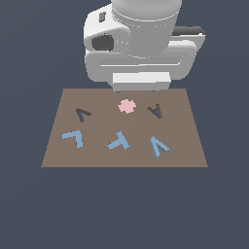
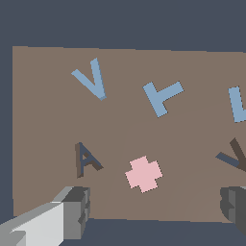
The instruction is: Insert a designated object into the corresponding slot on a board.
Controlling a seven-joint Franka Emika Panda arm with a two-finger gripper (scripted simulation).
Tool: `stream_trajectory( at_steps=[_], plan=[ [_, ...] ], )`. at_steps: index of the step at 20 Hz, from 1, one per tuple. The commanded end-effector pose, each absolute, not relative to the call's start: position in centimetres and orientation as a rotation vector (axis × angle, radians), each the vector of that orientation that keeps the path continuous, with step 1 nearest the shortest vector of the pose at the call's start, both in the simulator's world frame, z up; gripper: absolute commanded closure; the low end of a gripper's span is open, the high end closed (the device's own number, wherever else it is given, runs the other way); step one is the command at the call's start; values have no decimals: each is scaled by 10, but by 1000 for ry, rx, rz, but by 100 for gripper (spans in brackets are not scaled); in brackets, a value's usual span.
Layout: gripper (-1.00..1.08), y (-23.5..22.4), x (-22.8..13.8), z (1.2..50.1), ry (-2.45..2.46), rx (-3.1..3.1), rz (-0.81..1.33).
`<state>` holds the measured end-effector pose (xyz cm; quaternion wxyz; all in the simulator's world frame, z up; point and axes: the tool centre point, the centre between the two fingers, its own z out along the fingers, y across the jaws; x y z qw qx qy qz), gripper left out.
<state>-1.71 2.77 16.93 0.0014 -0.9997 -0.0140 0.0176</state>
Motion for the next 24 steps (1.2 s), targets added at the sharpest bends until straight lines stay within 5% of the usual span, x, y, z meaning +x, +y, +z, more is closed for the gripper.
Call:
stream_trajectory(
  at_steps=[1,24],
  plan=[
    [-92,28,-17,169,-44,-3138,55],
    [-92,68,56,88,-580,-3085,18]
  ],
)
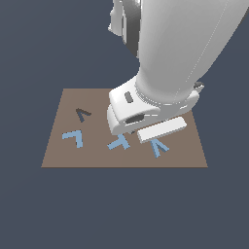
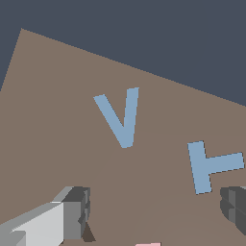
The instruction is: Insert a designated object into the corresponding slot on a board.
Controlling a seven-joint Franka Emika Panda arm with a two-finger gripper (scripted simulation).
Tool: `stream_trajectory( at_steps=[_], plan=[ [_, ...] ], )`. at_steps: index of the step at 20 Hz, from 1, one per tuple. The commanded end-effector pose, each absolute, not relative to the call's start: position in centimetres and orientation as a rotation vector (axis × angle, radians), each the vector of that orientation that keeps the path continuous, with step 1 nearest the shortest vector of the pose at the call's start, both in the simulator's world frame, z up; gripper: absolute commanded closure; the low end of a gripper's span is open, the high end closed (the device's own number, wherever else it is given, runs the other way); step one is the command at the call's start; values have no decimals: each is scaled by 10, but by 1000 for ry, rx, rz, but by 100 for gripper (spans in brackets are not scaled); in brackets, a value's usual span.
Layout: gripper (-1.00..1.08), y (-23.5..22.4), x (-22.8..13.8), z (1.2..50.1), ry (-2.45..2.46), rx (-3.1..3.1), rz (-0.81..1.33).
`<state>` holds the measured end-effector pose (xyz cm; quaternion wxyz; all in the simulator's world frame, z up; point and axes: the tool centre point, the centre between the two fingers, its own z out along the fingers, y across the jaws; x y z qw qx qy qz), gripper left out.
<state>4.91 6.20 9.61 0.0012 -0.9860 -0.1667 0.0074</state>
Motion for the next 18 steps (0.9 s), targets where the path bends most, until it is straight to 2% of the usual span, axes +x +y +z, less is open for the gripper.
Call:
stream_trajectory(
  at_steps=[1,9,18],
  plan=[
    [-92,71,60,83,-612,-3079,16],
    [-92,92,83,57,-795,-3039,3],
    [-92,100,89,49,-855,-3023,-1]
  ],
)
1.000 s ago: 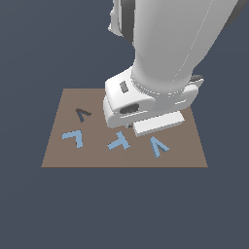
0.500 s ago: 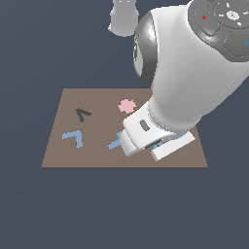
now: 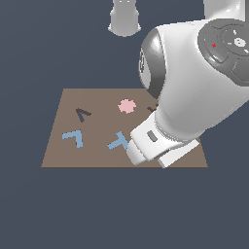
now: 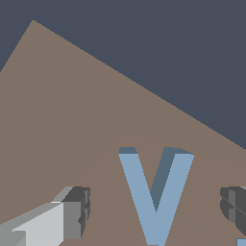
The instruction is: Insert a designated object into the corresponding slot on a board.
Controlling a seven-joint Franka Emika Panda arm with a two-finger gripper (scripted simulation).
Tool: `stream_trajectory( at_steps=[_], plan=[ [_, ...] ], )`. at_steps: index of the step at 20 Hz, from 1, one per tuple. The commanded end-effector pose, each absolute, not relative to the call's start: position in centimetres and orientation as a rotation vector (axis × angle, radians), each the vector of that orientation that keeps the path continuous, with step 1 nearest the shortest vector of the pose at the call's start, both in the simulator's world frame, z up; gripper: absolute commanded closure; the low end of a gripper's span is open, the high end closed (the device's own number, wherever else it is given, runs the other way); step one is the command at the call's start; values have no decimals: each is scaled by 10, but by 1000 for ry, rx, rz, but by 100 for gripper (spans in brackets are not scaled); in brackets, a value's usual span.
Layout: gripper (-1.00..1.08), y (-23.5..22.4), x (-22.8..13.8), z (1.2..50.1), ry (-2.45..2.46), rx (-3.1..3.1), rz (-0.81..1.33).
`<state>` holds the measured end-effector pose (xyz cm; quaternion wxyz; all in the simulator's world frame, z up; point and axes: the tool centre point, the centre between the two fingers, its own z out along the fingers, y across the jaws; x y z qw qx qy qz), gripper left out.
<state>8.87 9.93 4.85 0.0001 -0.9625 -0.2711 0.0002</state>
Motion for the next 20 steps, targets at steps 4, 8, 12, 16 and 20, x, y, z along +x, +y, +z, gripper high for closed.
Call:
stream_trajectory(
  at_steps=[4,8,12,16,20],
  plan=[
    [-92,98,88,50,-845,-3026,0],
    [-92,99,89,45,-848,-3025,0],
    [-92,99,88,32,-846,-3026,0],
    [108,99,88,30,-846,-3026,0],
    [108,99,88,30,-846,-3026,0]
  ],
)
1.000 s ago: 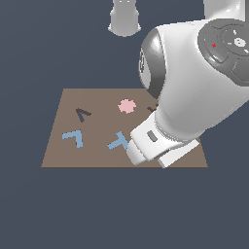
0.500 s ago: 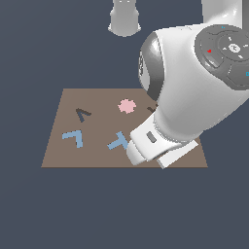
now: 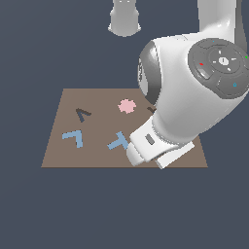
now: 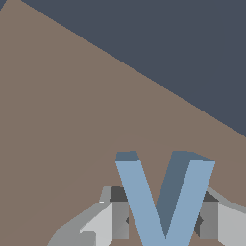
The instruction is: Insert a designated object into the corresponding slot on a board.
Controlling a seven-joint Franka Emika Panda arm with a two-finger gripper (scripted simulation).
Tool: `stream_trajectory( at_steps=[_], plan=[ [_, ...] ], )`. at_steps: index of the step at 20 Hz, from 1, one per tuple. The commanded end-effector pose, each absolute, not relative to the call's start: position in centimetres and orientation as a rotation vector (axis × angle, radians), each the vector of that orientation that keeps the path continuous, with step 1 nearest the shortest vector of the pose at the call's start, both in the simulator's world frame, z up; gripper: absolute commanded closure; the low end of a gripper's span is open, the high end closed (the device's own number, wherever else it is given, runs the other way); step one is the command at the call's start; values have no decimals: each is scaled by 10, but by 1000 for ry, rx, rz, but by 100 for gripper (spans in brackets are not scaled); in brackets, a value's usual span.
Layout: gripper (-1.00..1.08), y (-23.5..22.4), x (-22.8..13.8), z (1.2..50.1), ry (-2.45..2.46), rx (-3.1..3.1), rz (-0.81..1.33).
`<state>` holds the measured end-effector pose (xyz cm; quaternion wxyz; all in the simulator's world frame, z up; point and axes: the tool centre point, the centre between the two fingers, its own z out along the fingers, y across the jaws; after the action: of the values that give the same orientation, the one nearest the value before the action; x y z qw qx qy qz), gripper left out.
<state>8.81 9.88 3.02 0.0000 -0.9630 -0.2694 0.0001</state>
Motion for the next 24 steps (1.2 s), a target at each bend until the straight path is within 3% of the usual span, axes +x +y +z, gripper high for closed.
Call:
stream_trajectory(
  at_steps=[1,15,24],
  plan=[
    [108,99,88,30,-846,-3026,0],
    [108,95,86,33,-852,-3024,1],
    [108,70,68,34,-901,-3010,1]
  ],
)
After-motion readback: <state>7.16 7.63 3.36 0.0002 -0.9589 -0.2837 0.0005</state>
